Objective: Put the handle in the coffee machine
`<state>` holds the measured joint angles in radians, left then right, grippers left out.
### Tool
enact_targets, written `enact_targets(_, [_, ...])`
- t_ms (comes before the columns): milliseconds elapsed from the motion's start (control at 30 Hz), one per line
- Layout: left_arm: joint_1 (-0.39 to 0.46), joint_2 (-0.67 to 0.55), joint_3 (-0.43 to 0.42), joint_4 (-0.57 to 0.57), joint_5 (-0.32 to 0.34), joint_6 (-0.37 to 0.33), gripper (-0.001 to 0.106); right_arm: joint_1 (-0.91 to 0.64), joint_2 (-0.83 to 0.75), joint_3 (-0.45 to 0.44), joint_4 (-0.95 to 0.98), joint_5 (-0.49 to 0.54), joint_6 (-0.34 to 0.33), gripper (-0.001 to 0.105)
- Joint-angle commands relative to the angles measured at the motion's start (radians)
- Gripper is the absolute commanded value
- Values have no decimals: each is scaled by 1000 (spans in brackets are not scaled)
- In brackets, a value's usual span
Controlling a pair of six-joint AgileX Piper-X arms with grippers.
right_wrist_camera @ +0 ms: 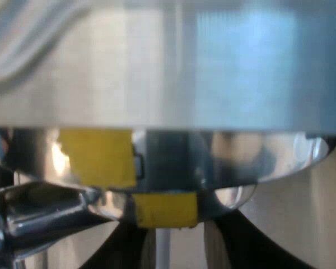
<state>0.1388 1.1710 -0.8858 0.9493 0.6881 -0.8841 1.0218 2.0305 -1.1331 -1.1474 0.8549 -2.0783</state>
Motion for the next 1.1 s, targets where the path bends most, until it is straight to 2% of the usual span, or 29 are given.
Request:
enact_targets(33, [-4, -2, -7, 46, 36, -10, 1, -6, -46, -40, -128, -22, -12, 24])
enact_targets(267, [-21, -2, -7, 80, 58, -10, 1, -4, -46, -40, -128, -22, -12, 24])
enact_targets(500, [-107, -2, -7, 109, 47, -31, 1, -4, -46, -40, -128, -22, -12, 24])
enact_targets(767, [-109, -2, -7, 126, 48, -35, 1, 0, -46, -32, -69, -22, -12, 24])
enact_targets(1100, [-109, -2, -7, 126, 35, -40, 1, 38, -78, 103, -60, 8, -5, 24])
